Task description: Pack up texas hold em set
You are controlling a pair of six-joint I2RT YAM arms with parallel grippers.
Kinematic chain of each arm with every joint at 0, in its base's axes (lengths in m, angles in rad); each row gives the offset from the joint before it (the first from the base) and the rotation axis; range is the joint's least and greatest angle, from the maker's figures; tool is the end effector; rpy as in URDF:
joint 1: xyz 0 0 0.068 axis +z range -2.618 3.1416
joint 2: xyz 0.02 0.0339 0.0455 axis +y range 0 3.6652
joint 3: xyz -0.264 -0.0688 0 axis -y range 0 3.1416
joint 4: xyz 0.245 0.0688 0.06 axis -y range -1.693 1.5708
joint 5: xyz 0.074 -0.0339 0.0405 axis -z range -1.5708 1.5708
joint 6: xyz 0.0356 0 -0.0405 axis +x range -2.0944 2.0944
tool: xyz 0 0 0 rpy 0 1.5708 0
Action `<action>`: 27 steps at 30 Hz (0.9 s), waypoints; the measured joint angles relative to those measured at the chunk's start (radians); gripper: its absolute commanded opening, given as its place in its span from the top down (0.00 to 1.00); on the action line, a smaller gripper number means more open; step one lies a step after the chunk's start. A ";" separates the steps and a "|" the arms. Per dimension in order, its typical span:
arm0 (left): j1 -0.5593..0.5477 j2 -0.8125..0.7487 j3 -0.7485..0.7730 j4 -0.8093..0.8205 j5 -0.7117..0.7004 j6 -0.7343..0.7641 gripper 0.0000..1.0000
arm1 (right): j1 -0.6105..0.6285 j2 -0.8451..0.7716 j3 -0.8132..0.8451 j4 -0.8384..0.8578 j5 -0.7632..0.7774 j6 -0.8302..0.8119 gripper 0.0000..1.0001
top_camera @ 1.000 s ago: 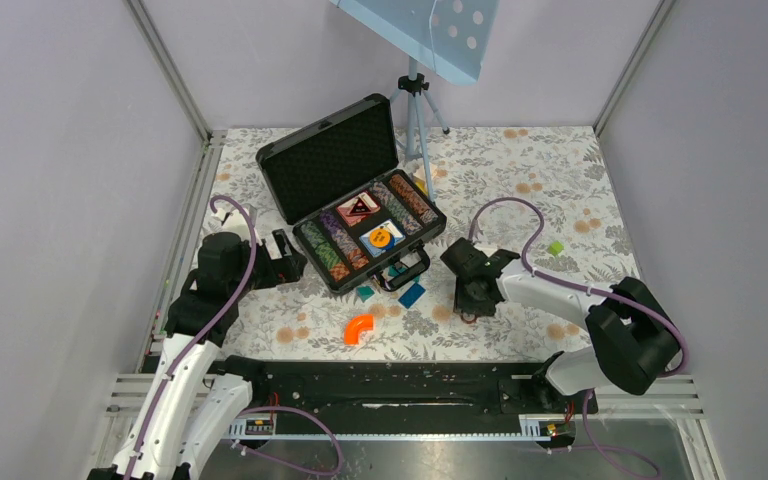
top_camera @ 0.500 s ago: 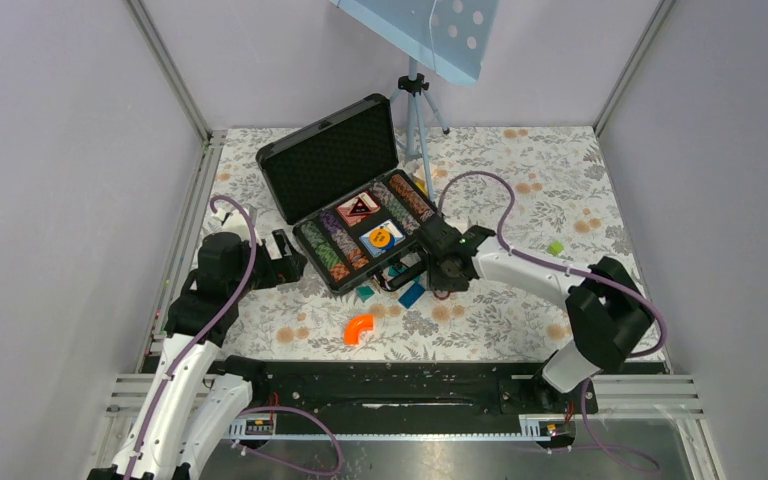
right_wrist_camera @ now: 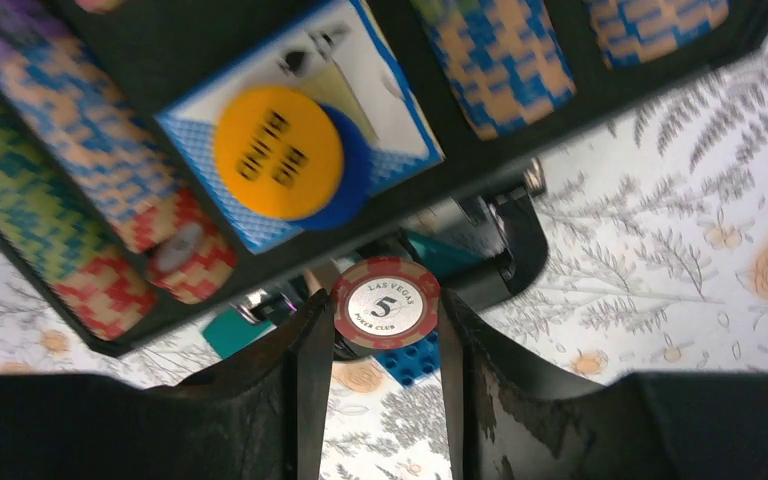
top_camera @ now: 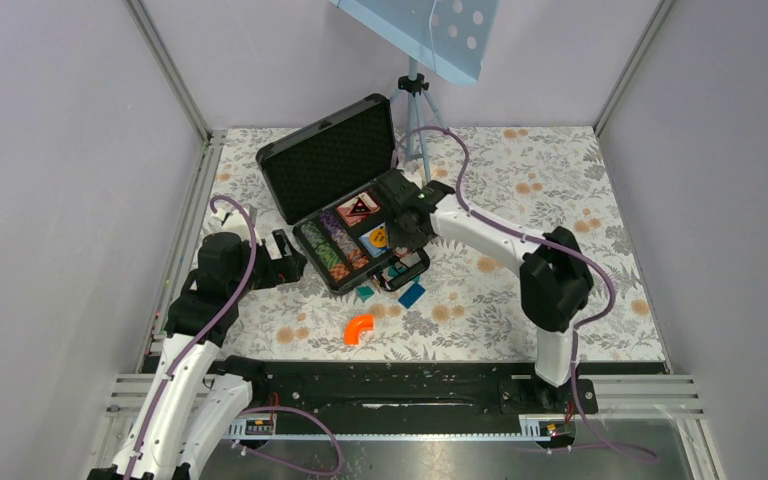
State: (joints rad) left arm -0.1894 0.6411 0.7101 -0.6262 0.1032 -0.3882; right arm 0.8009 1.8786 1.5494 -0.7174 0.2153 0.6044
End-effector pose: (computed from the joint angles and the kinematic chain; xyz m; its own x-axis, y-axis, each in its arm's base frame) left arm 0.1383 -0.0303 0.2903 -0.5841 -0.2714 -0.7650 0.0562 0.9267 -0.3717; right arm 0.2878 0.2860 0.2485 -0.8521 -0.0814 -0.5169 -0.1735 0.9759 0.1322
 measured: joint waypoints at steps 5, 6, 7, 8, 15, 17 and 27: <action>0.000 0.000 0.000 0.000 0.000 0.000 0.06 | 0.000 0.125 0.205 -0.040 0.000 -0.039 0.58; 0.000 0.000 0.000 0.000 0.000 0.000 0.06 | 0.000 0.151 0.245 -0.050 0.000 -0.047 0.58; 0.000 0.000 0.000 0.000 0.000 0.000 0.06 | 0.000 0.172 0.278 -0.058 0.000 -0.053 0.58; 0.000 0.000 0.000 0.000 0.000 0.000 0.06 | 0.000 0.192 0.304 -0.064 0.000 -0.059 0.58; 0.000 0.000 0.000 0.000 0.000 0.000 0.06 | 0.006 0.258 0.387 -0.109 -0.030 -0.080 0.59; 0.000 0.000 0.000 0.000 0.000 0.000 0.06 | 0.014 0.263 0.399 -0.118 -0.042 -0.082 0.59; 0.000 -0.045 0.000 -0.007 -0.053 0.000 0.06 | 0.092 0.320 0.491 -0.139 -0.080 -0.081 0.60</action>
State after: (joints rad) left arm -0.1894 0.5957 0.7097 -0.6331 0.0505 -0.3885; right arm 0.8925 2.1986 2.0403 -0.8562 0.1356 0.5232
